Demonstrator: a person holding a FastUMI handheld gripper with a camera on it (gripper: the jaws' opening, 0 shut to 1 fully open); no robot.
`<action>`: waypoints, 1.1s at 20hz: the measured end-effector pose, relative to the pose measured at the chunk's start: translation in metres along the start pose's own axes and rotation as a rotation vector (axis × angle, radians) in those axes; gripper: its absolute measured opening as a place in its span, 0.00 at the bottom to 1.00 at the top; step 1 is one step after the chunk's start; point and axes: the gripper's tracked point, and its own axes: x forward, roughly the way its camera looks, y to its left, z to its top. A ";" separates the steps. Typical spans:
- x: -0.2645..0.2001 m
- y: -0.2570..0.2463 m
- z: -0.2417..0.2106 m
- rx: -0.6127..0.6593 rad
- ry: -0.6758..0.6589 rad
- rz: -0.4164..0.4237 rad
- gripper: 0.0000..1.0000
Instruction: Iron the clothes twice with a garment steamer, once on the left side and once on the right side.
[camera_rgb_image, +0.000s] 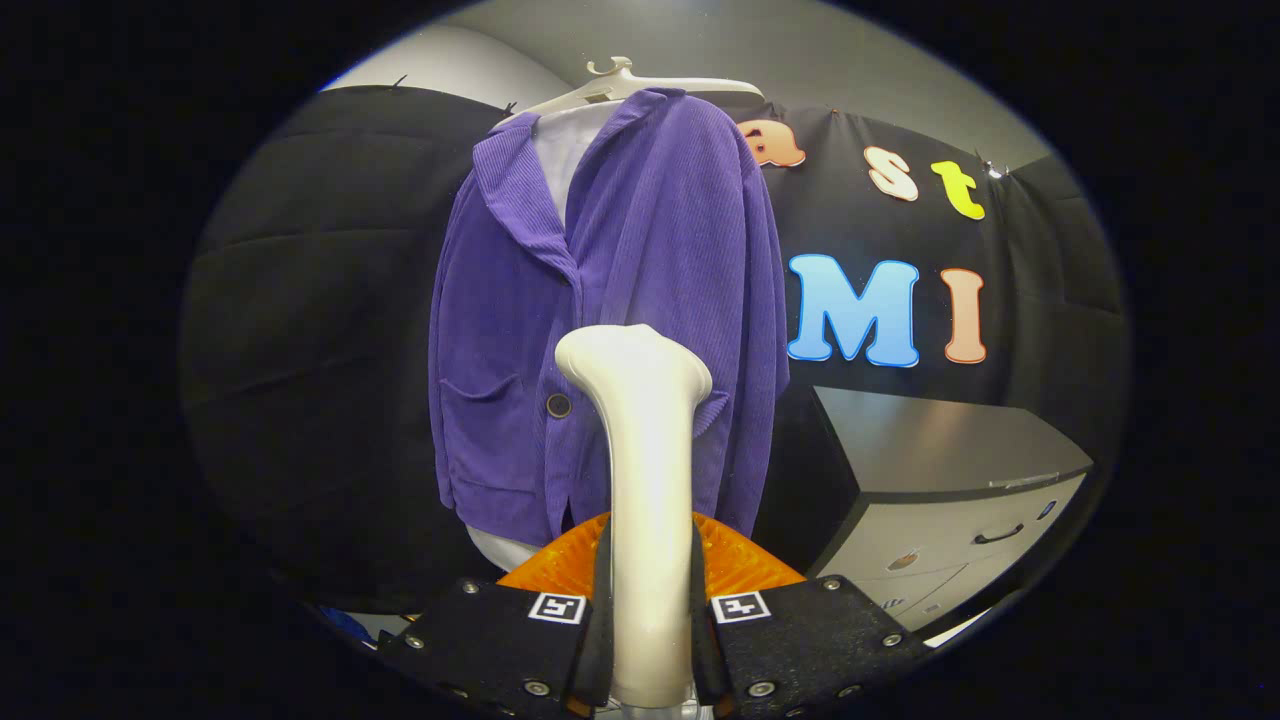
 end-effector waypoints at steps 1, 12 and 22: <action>-0.002 0.000 -0.007 0.007 0.000 -0.004 0.31; -0.008 0.004 -0.125 0.001 0.182 -0.015 0.31; -0.053 -0.012 -0.084 0.055 0.020 -0.065 0.31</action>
